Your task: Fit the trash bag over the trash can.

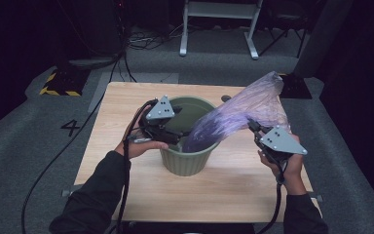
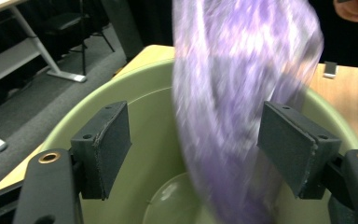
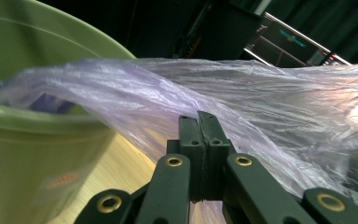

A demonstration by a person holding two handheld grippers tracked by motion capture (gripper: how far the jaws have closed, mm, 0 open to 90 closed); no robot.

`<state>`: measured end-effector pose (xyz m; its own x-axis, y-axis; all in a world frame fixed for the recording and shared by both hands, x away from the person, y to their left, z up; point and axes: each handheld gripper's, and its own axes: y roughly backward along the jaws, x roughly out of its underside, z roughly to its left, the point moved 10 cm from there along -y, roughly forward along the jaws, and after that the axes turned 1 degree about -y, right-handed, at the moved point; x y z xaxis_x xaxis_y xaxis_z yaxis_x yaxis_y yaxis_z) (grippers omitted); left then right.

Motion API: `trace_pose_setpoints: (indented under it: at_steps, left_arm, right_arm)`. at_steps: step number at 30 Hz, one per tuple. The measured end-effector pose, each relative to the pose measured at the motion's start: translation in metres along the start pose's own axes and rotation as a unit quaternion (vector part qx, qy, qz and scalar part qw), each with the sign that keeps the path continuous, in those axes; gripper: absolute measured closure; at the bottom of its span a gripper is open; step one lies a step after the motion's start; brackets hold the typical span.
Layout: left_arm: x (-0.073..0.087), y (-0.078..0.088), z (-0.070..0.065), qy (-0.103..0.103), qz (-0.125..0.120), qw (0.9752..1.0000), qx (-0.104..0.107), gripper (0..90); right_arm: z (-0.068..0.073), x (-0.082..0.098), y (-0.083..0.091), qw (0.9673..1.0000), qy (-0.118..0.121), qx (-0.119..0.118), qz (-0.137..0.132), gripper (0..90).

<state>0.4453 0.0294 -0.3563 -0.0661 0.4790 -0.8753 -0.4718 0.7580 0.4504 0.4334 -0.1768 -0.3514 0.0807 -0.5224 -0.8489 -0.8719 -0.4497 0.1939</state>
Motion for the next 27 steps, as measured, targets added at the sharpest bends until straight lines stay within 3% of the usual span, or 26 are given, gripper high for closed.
trace_pose_setpoints:
  at_steps: [6, 13, 16, 17, 21, 24, 27]
  left_arm:
    - [-0.007, -0.006, -0.012, -0.008, -0.003, 0.9999, 0.014, 23.5]
    - [-0.009, -0.007, -0.020, -0.029, 0.016, 0.9994, 0.009, 23.9]
    - [-0.009, -0.005, -0.022, -0.037, 0.021, 0.9991, 0.002, 28.7]
    - [-0.009, -0.005, -0.023, -0.039, 0.023, 0.9990, 0.001, 36.2]
    - [-0.007, -0.004, -0.025, -0.048, 0.027, 0.9985, 0.001, 46.9]
    - [-0.002, -0.002, -0.028, -0.066, 0.031, 0.9973, 0.007, 62.6]
    - [0.001, 0.001, -0.029, -0.080, 0.031, 0.9963, 0.000, 79.9]
  right_arm:
    - [0.024, -0.021, -0.012, 0.9992, 0.034, -0.019, -0.008, 90.0]
    - [0.040, -0.035, -0.016, 0.9983, 0.044, -0.033, -0.016, 90.0]
    - [0.046, -0.042, -0.016, 0.9978, 0.046, -0.041, -0.023, 89.9]
    - [0.049, -0.045, -0.016, 0.9976, 0.048, -0.044, -0.026, 89.9]
    - [0.057, -0.054, -0.016, 0.9967, 0.052, -0.052, -0.035, 89.2]
    - [0.062, -0.059, -0.016, 0.9961, 0.054, -0.055, -0.041, 88.1]
    - [0.066, -0.062, -0.015, 0.9958, 0.051, -0.061, -0.046, 86.7]
